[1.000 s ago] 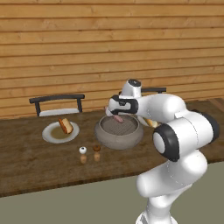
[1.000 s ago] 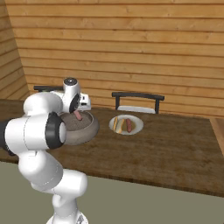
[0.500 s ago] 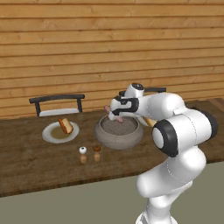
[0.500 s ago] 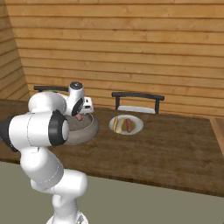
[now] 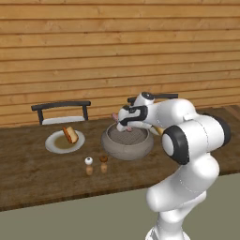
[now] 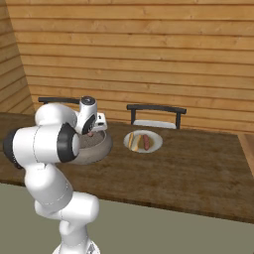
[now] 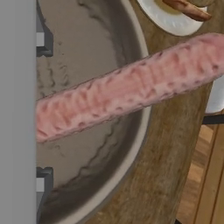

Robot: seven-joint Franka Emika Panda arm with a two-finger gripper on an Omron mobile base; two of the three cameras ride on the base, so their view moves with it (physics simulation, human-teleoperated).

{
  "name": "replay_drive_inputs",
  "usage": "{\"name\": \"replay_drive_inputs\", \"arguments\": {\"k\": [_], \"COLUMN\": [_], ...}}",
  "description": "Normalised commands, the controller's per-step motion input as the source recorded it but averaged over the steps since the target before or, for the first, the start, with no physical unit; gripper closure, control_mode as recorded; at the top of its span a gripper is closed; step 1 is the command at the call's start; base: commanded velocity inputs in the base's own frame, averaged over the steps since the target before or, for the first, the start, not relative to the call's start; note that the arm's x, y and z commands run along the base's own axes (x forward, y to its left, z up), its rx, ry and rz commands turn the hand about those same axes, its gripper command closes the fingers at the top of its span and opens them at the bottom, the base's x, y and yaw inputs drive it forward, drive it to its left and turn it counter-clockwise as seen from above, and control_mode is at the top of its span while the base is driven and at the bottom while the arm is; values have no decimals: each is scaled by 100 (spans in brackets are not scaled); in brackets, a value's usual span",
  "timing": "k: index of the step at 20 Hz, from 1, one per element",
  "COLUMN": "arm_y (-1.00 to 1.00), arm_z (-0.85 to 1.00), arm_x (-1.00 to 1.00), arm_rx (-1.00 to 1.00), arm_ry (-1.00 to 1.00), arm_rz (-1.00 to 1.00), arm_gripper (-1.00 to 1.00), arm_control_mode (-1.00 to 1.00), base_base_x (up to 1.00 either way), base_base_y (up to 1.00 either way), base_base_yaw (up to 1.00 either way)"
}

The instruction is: Place one bun and one sausage from the bowl on each plate.

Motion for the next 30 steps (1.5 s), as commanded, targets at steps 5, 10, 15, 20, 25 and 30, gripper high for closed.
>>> {"name": "replay_drive_inputs", "arguments": {"k": [5, 10, 15, 20, 25, 30], "arm_y": [0, 2, 0, 0, 0, 0], "arm_z": [-14, -9, 0, 0, 0, 0], "arm_x": [15, 1, 0, 0, 0, 0], "arm_rx": [-1, -1, 0, 0, 0, 0], "arm_ry": [0, 0, 0, 0, 0, 0], "arm_rz": [0, 0, 0, 0, 0, 0], "arm_gripper": [-100, -100, -100, 100, 100, 100], "arm_control_mode": [-100, -100, -100, -100, -100, -100], "base_base_x": [0, 0, 0, 0, 0, 0], "base_base_y": [0, 0, 0, 0, 0, 0], "base_base_yaw": [0, 0, 0, 0, 0, 0]}}
